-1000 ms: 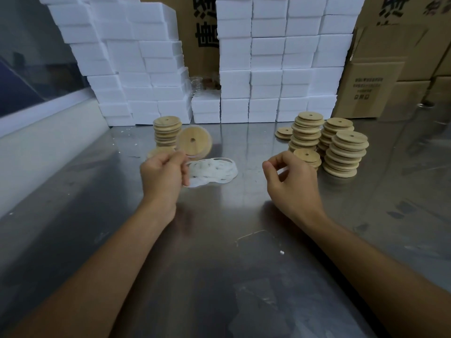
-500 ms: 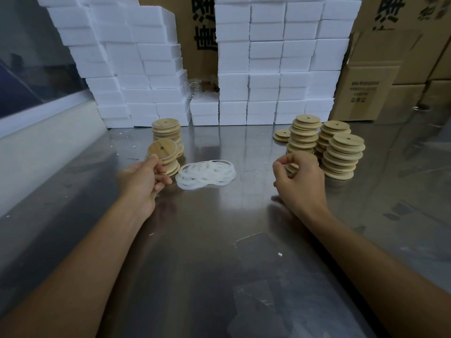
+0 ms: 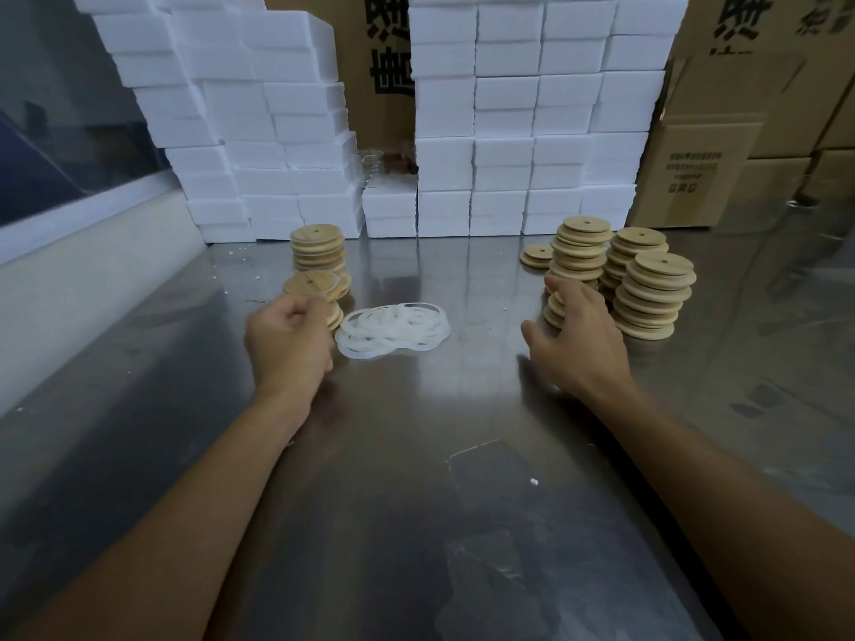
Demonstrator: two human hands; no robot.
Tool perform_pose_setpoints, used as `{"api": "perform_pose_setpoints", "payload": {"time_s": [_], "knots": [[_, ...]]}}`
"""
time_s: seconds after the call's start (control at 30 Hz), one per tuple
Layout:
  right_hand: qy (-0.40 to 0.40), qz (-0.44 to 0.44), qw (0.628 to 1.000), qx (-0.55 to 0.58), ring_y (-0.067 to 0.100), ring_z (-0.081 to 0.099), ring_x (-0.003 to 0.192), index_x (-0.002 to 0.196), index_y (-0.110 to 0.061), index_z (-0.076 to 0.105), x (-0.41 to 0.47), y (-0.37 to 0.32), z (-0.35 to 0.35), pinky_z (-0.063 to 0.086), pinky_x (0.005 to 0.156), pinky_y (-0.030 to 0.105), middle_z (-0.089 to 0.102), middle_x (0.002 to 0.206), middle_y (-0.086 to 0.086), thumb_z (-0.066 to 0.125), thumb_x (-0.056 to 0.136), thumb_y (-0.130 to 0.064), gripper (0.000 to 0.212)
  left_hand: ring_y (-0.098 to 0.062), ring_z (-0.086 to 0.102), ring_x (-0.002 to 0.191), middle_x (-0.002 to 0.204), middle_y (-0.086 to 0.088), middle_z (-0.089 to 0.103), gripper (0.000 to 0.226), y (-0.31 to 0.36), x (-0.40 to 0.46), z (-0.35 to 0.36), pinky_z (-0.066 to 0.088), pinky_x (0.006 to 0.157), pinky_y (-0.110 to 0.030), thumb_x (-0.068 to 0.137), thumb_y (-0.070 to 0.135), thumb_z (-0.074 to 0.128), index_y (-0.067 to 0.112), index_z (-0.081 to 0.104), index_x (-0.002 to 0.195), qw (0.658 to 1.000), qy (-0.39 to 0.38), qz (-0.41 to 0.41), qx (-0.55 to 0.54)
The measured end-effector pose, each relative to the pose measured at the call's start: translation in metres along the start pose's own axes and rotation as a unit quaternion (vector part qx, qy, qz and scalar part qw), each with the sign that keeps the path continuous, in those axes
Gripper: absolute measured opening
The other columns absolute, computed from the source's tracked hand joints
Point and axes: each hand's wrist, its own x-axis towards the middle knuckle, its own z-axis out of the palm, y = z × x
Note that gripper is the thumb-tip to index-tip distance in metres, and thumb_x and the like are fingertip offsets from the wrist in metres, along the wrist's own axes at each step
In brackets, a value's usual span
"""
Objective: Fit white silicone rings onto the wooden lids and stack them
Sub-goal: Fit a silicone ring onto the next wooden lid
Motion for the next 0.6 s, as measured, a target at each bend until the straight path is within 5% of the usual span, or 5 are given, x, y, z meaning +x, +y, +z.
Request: {"api": "perform_pose_setpoints", "payload": {"time_s": [0.07,0.17,0.23,0.47,0.6], "knots": [[-0.018,0.016,0.999,-0.035,0.022,0.05,0.12,0.148,-0.024,0.035,0.003,0.001,0.001,0.042,0.09,0.041,0.036,0.152,0.001,0.064,0.09,-0.033,0.066,-0.005,0.045,0.042,0.044,0.009,0.052,0.025,-0.001,-0.009,0.006,0.038,0.048,-0.024,0.087,0.021,0.065,0.018,0.06,0.063,0.989,-0.053,0.099,0.097],[-0.036,0.024,0.996,-0.073,0.029,0.049,0.127,0.148,-0.025,0.035,0.004,0.002,0.003,0.045,0.093,0.046,0.032,0.154,0.0,0.062,0.091,-0.036,0.064,-0.006,0.057,0.064,0.064,0.01,0.061,0.007,-0.002,-0.02,0.011,0.042,0.058,-0.025,0.083,0.032,0.072,0.026,0.07,0.081,0.926,-0.147,0.212,0.277],[-0.034,0.028,0.996,-0.083,0.03,0.05,0.124,0.147,-0.023,0.038,0.005,0.004,0.004,0.044,0.091,0.044,0.033,0.153,0.0,0.061,0.091,-0.037,0.062,-0.018,0.061,0.081,0.081,0.006,0.067,0.021,-0.003,-0.024,0.012,0.045,0.067,-0.03,0.082,0.042,0.071,0.029,0.073,0.099,0.89,-0.172,0.228,0.356],[-0.03,0.045,0.992,-0.115,0.034,0.051,0.121,0.146,-0.026,0.033,0.011,0.007,0.006,0.039,0.079,0.041,0.031,0.152,0.006,0.06,0.09,-0.04,0.064,-0.019,0.06,0.092,0.098,0.003,0.071,0.013,0.0,-0.024,0.011,0.049,0.073,-0.034,0.09,0.031,0.066,0.027,0.076,0.098,0.874,-0.174,0.24,0.385],[-0.038,0.051,0.988,-0.139,0.036,0.053,0.119,0.145,-0.025,0.034,0.01,0.005,0.007,0.041,0.081,0.043,0.027,0.154,0.007,0.059,0.091,-0.041,0.061,-0.023,0.06,0.097,0.102,-0.002,0.068,0.034,0.0,-0.025,0.012,0.048,0.075,-0.035,0.092,0.037,0.063,0.031,0.065,0.125,0.868,-0.184,0.24,0.395]]}}
